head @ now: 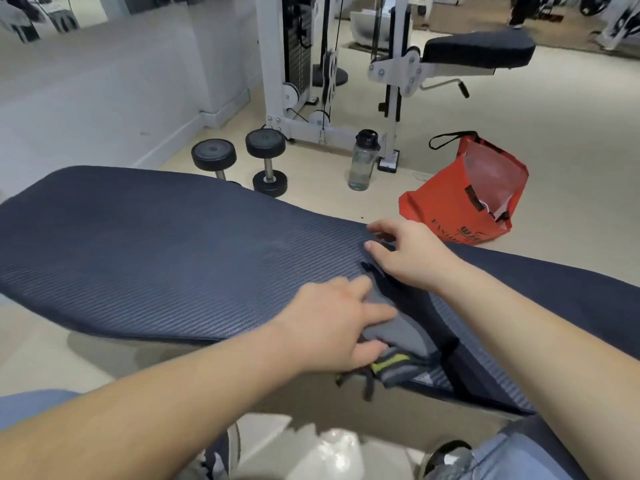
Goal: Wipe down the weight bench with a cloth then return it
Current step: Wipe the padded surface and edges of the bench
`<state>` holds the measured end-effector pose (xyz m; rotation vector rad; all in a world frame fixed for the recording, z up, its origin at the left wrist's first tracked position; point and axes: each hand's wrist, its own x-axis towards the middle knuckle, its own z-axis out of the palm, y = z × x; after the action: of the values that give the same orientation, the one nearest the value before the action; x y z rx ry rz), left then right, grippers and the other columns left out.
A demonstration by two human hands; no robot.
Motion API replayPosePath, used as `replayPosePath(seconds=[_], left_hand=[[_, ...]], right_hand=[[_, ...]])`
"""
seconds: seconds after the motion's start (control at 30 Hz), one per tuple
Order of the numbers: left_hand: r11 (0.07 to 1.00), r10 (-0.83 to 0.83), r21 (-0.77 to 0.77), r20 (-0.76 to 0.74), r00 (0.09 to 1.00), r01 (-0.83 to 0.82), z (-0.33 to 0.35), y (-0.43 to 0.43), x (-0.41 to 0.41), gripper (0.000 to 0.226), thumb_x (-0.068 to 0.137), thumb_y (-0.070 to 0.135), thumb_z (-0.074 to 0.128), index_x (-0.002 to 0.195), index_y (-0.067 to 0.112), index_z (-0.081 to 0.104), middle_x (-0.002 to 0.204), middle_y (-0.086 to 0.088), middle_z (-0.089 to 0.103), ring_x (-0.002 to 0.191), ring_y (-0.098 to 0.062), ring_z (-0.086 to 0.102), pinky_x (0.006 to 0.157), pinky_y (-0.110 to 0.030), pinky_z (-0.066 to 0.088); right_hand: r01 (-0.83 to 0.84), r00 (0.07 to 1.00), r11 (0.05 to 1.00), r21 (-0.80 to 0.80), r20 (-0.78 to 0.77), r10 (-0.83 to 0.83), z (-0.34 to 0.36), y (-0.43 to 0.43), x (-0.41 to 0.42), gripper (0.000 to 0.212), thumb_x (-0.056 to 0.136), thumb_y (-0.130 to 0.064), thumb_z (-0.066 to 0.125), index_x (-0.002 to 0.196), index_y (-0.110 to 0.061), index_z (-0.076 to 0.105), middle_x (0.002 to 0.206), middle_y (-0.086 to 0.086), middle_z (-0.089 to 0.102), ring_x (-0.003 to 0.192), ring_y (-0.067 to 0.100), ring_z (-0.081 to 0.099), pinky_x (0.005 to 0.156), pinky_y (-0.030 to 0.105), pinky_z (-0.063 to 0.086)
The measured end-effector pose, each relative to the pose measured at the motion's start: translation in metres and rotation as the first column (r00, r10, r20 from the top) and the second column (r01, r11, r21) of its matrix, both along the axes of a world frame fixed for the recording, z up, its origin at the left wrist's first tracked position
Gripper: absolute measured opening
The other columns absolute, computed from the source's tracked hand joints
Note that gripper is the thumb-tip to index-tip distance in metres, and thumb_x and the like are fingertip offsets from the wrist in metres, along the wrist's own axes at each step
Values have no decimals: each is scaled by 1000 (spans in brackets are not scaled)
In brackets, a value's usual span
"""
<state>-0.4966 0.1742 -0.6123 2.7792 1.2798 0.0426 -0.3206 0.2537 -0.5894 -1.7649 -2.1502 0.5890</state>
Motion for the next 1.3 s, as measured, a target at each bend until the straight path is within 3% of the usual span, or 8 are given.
replayPosePath(seconds=[0.2,0.37,0.5,0.77,0.87,1.07,1.13,1.3], left_hand=[[774,628,17,-148,764,-633,4,67,-42,50,101,56,35,129,19,55,122,-8,46,104,-31,60,65,-37,40],[886,457,1,-168,873,-464,7,51,10,49,103,50,37,126,11,55,124,-10,47,103,-32,61,64,-37,39],[988,143,-66,39,989,-140,4,81,21,52,96,64,43,139,36,51,124,0,49,117,-26,53,82,-41,48],[720,692,24,-110,714,-694,2,123,-78,51,97,58,41,130,20,49,123,-11,51,111,-36,59,71,-40,42],[730,676,79,-235,699,-679,11,78,-82,45,103,48,34,128,13,47,123,-12,51,107,-35,61,68,-40,41],[964,266,2,-98,959,-267,12,-3,-89,40,98,61,38,121,31,50,115,1,47,98,-25,61,62,-35,44],[928,372,10,-80,925,-372,9,7,-113,42,94,65,41,127,40,50,115,3,48,102,-23,61,67,-35,48],[724,682,111,-266,681,-681,12,22,-122,40,103,42,37,127,14,53,121,-9,53,105,-32,64,69,-37,46]], right_hand=[[74,997,997,-11,-12,-75,-2,7,9,35,102,-22,54,134,-15,66,132,3,70,124,22,63,104,31,47],[136,991,991,-16,-5,-136,-13,13,28,36,101,-17,52,134,-15,66,137,5,67,128,24,59,110,34,45],[197,980,977,83,-13,-196,-13,18,30,37,101,-17,51,135,-15,65,140,6,63,132,25,55,110,33,41],[31,999,999,26,17,-32,-5,17,-20,31,101,-24,53,125,-17,70,126,4,66,121,23,58,104,36,47],[-19,1000,1000,8,23,19,-3,12,-45,32,101,-26,53,128,-18,68,130,2,66,123,23,59,105,36,47],[-110,992,994,7,65,109,-3,-2,-88,34,100,-26,54,130,-19,68,133,2,66,126,23,59,107,40,48],[-113,992,994,-7,58,113,-3,-4,-93,36,99,-26,54,132,-20,67,135,1,66,128,23,59,108,40,48],[-61,998,998,-29,-34,60,6,2,-91,45,102,-23,49,146,-19,55,148,1,60,138,19,53,116,35,41]])
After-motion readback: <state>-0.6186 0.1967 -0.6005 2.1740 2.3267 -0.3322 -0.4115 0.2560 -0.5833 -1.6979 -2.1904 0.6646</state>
